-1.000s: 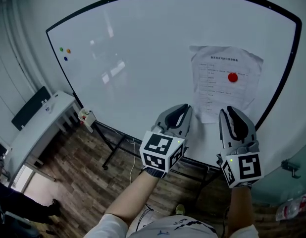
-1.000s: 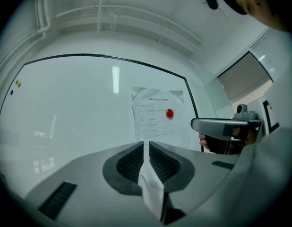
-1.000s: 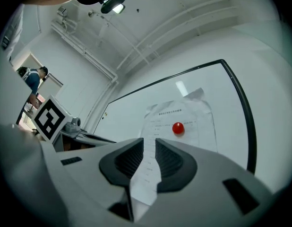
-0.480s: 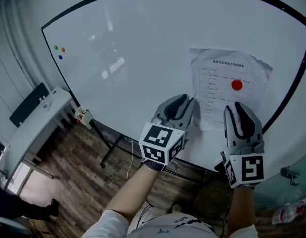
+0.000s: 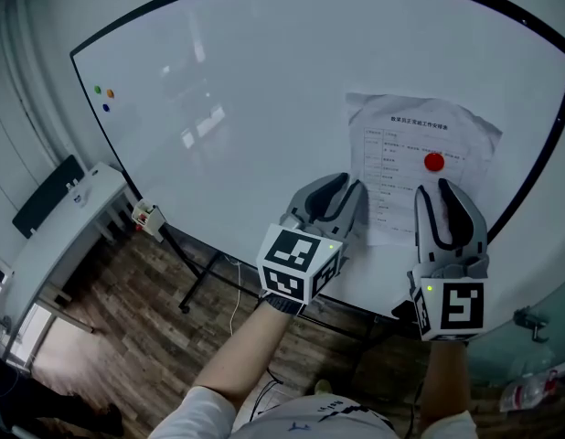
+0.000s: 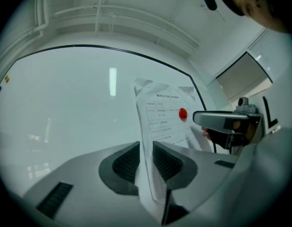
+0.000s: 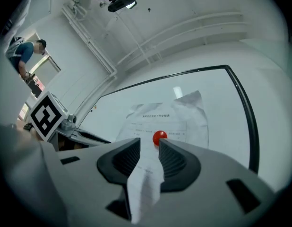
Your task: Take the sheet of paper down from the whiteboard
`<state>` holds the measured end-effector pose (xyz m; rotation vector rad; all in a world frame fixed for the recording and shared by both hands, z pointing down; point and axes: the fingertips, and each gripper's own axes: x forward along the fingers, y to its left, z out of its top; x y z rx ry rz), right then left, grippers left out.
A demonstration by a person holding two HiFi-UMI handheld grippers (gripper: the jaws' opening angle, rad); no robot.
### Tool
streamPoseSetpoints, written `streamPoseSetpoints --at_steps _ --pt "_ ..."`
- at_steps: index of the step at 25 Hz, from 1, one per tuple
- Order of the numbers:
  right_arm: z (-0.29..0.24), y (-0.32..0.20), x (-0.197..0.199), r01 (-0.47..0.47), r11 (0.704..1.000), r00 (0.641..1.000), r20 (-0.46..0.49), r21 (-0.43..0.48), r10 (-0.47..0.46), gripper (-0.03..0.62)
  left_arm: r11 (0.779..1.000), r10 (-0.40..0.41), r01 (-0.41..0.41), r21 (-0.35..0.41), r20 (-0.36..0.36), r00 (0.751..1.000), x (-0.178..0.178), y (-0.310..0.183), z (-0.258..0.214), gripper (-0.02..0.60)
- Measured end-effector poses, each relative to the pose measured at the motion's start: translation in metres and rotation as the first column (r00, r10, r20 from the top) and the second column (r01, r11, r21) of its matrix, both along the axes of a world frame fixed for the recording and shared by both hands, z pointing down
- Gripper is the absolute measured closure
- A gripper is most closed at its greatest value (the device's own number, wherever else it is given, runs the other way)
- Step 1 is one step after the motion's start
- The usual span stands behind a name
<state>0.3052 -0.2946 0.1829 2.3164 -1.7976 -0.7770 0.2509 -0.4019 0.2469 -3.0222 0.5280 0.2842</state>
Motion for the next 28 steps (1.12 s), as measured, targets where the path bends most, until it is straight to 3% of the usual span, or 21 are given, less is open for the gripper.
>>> streamPoseSetpoints --at_steps 7,13,17,20,28 --pt "-0.012 -0.011 0.007 -0.152 0.988 0.980 -0.133 -0.015 0.148 0.439 1.000 0.006 -0.006 -0.009 0.004 1.000 0.005 -0.003 0.004 0.502" --pt "-0.016 -0.019 0.010 -0.298 0.955 0.916 -0.284 -0.009 0.283 0.433 1.000 0.014 -0.014 -0.017 -0.009 1.000 0.006 -0.005 0.004 0.503" --pt "-0.019 -0.023 0.013 -0.354 0.935 0.885 -0.320 0.007 0.338 0.433 1.000 0.024 -0.024 -0.016 -0.006 1.000 0.006 -0.005 0.004 0.503" --pt "-0.021 -0.022 0.015 -0.368 0.929 0.874 -0.333 0.018 0.353 0.447 1.000 0.030 -0.030 -0.009 0.002 1.000 0.009 -0.004 0.005 0.503" --pt "-0.018 -0.023 0.014 -0.306 0.952 0.905 -0.306 0.015 0.295 0.464 0.999 0.043 -0.043 -0.006 -0.002 0.999 0.013 0.002 0.004 0.503"
